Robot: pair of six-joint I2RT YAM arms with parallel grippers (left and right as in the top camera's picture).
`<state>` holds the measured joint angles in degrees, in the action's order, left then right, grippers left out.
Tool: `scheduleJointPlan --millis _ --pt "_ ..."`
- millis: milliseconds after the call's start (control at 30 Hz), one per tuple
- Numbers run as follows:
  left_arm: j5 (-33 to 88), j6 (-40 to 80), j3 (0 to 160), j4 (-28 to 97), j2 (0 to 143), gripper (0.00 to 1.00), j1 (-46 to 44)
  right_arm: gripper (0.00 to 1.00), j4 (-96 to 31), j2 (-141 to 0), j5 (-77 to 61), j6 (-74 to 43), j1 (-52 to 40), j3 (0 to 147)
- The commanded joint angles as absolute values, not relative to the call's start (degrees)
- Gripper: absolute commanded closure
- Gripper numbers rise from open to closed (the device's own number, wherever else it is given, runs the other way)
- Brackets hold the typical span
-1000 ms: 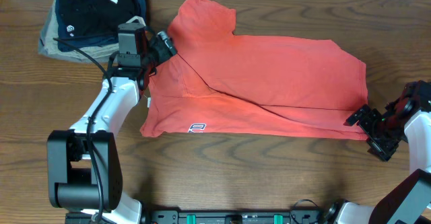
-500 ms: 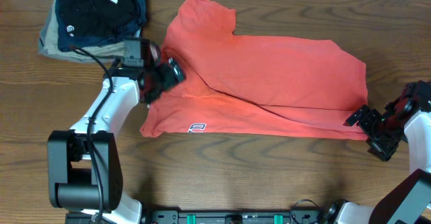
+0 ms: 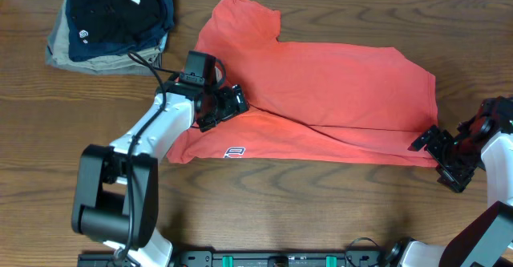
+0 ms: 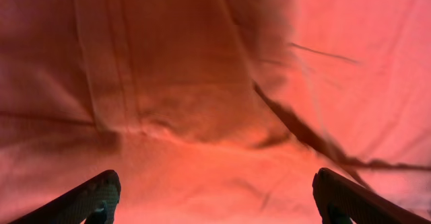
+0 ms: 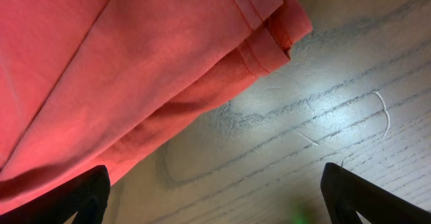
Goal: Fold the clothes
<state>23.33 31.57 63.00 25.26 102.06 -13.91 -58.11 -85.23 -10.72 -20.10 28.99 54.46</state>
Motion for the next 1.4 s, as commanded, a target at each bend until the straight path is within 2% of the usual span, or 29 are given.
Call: scheduleJointPlan --millis 0,333,500,633,867,900,1367 --pt "21.71 32.01 63.59 24.47 104.4 0.08 -13.04 0.02 -58.28 -85.19 -11.0 -18.98 28.42 54.08" --pt "19.2 31.83 63.59 20.95 106.52 0.1 -12.56 0.02 -58.08 -85.19 -11.0 -19.0 28.42 54.08" --pt "19.22 31.83 63.59 19.88 107.22 0.2 -12.56 0.02 -58.08 -85.19 -11.0 -19.0 28.42 54.08" --pt "19.18 31.81 63.59 18.68 107.22 0.37 -12.56 0.02 -58.11 -85.19 -11.0 -19.0 28.42 54.08" --pt "19.22 31.86 63.61 14.15 107.15 0.9 -12.56 0.02 -58.04 -85.19 -10.98 -18.98 28.42 54.08" --pt "19.22 31.83 63.61 13.5 107.15 0.94 -12.56 0.02 -57.93 -85.19 -10.98 -19.0 28.42 54.08" --pt "18.22 33.36 63.61 -3.36 107.15 0.94 -12.56 0.02 -57.89 -85.19 -11.0 -19.03 28.27 54.08"
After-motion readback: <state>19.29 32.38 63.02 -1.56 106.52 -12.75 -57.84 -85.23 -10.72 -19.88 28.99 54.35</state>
